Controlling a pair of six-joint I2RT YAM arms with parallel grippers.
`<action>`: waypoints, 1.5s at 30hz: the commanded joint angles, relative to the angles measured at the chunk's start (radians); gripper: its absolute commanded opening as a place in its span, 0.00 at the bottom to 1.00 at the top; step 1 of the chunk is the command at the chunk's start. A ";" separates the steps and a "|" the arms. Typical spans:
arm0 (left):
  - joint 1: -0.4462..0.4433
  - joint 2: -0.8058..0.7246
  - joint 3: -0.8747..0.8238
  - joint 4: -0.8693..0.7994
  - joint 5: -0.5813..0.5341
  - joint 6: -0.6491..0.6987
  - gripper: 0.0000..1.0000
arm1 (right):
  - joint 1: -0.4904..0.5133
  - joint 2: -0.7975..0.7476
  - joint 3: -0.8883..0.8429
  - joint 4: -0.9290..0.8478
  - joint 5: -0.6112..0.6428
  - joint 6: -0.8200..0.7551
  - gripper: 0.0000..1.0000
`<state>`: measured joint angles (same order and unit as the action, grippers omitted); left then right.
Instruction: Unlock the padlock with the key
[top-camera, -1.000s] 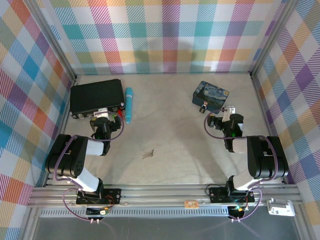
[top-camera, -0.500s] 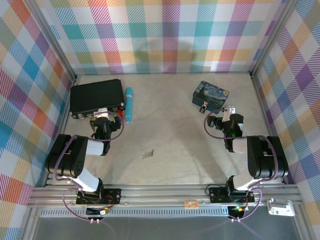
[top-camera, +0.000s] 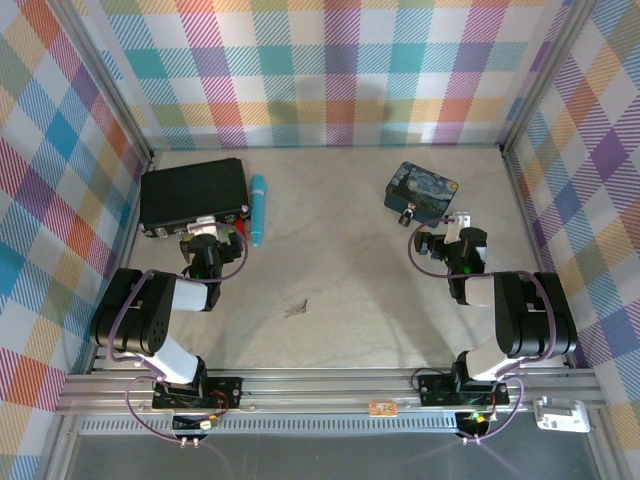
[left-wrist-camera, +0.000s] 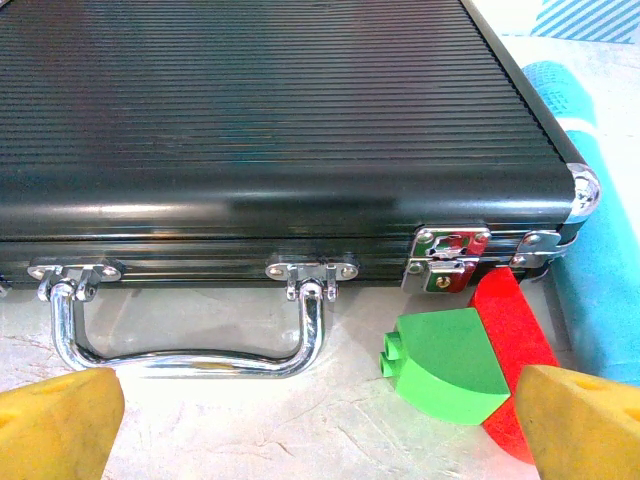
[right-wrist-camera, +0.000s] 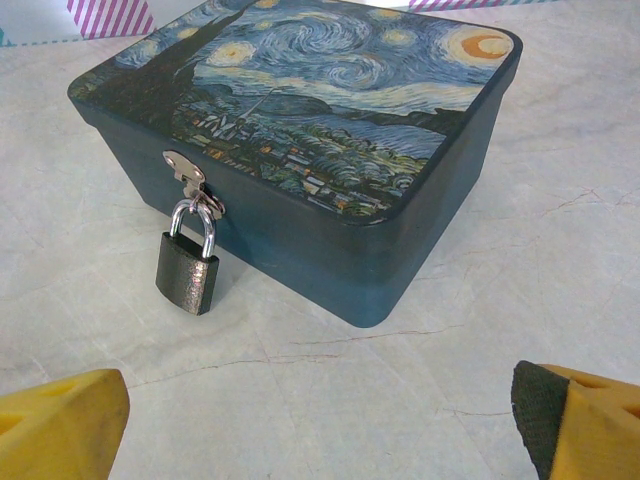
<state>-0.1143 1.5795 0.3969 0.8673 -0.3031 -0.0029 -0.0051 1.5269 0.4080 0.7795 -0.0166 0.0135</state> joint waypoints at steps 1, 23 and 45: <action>0.005 -0.010 -0.002 0.024 0.011 0.011 1.00 | 0.008 -0.042 0.040 -0.055 -0.023 -0.011 0.99; -0.044 -0.016 0.831 -1.238 0.115 -0.573 1.00 | -0.182 0.139 0.778 -1.062 -0.198 0.454 0.99; -0.253 0.037 0.827 -1.246 0.371 -0.628 1.00 | -0.080 0.561 1.179 -1.239 -0.229 0.277 0.80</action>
<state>-0.3603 1.6344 1.2240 -0.4343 -0.0154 -0.6216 -0.1139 2.0636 1.5543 -0.4034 -0.2207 0.3447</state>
